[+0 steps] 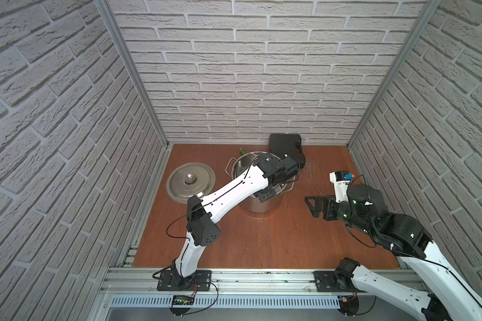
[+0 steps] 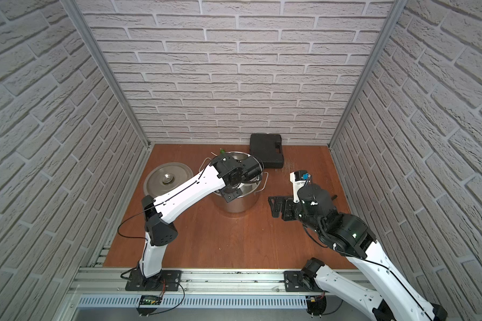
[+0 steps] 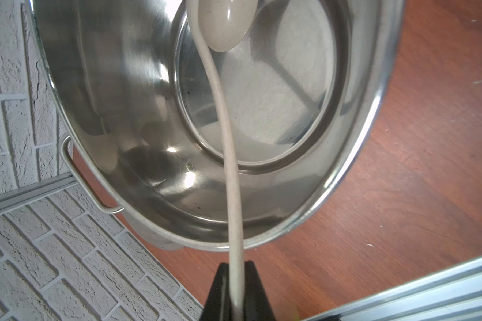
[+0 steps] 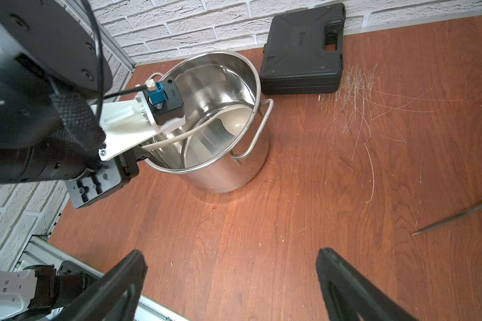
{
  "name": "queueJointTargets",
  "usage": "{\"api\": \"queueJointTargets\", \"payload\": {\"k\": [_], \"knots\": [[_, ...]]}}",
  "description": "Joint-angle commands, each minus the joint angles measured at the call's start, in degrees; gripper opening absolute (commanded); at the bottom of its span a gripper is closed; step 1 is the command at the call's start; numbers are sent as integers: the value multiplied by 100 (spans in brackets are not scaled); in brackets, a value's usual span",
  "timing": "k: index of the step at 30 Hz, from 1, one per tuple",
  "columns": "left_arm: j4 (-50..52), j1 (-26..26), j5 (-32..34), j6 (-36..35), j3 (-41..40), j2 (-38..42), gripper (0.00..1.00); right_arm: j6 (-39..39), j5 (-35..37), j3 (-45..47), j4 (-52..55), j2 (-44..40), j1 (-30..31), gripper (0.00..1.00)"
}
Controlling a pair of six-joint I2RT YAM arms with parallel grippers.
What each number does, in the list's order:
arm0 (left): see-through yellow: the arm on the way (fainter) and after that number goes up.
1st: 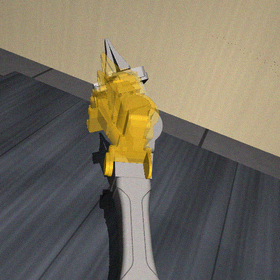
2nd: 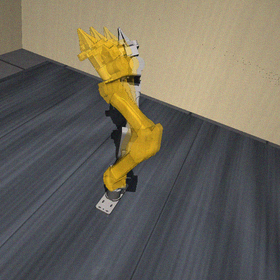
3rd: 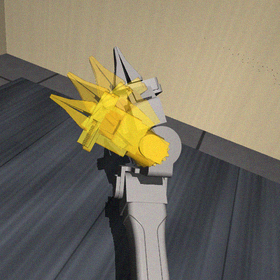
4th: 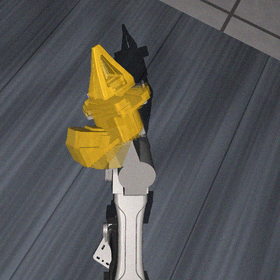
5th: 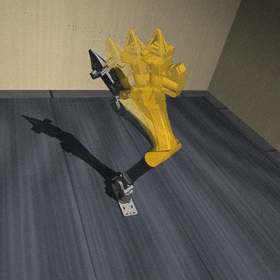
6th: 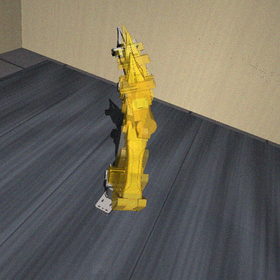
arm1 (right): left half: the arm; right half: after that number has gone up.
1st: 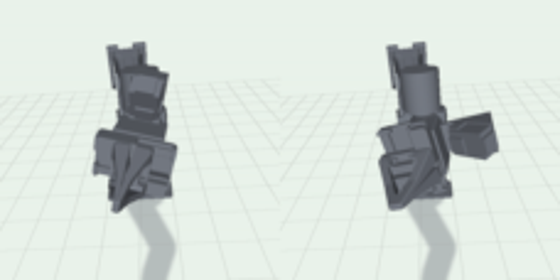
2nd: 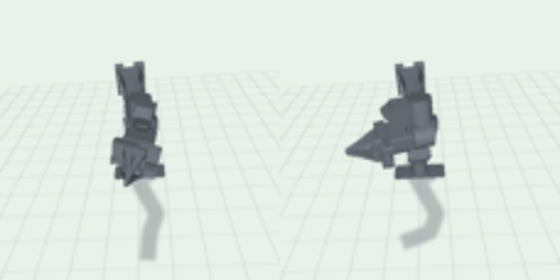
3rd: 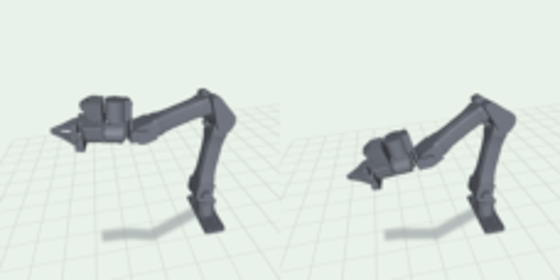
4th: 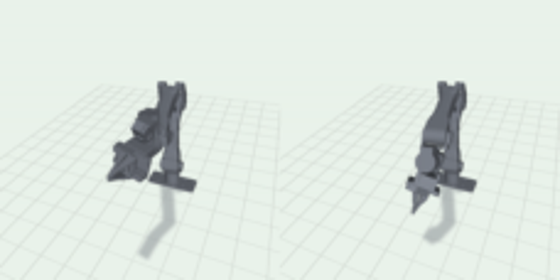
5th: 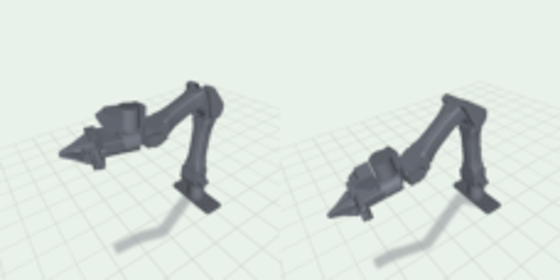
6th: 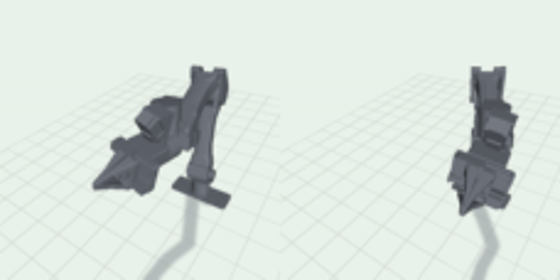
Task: Stir the soup with a spoon
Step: Stir the soup in the pan with a stick.
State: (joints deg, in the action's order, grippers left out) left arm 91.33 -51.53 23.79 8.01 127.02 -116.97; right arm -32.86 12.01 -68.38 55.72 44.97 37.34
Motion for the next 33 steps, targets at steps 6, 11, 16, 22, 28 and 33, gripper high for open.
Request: {"api": "queueJointTargets", "payload": {"k": [6, 11, 16, 22, 28, 33], "knots": [[418, -42, 179, 181, -784, 631, 0, -159, 14, 73, -264, -8, -16, 98], [608, 99, 351, 367, -1172, 997, 0, -168, -138, 166, -549, 171, -13, 98], [694, 452, 482, 336, -1324, 1114, 0, -136, -250, 117, -711, 376, -8, 98], [495, 923, 531, 116, -1211, 1023, 0, -82, -184, 9, -640, 403, -8, 98], [102, 868, 333, -66, -636, 590, 0, -55, -55, -4, -413, 277, -8, 99], [-106, 665, 202, -113, -188, 225, 0, -27, 28, -50, -240, 213, -12, 99]]}}
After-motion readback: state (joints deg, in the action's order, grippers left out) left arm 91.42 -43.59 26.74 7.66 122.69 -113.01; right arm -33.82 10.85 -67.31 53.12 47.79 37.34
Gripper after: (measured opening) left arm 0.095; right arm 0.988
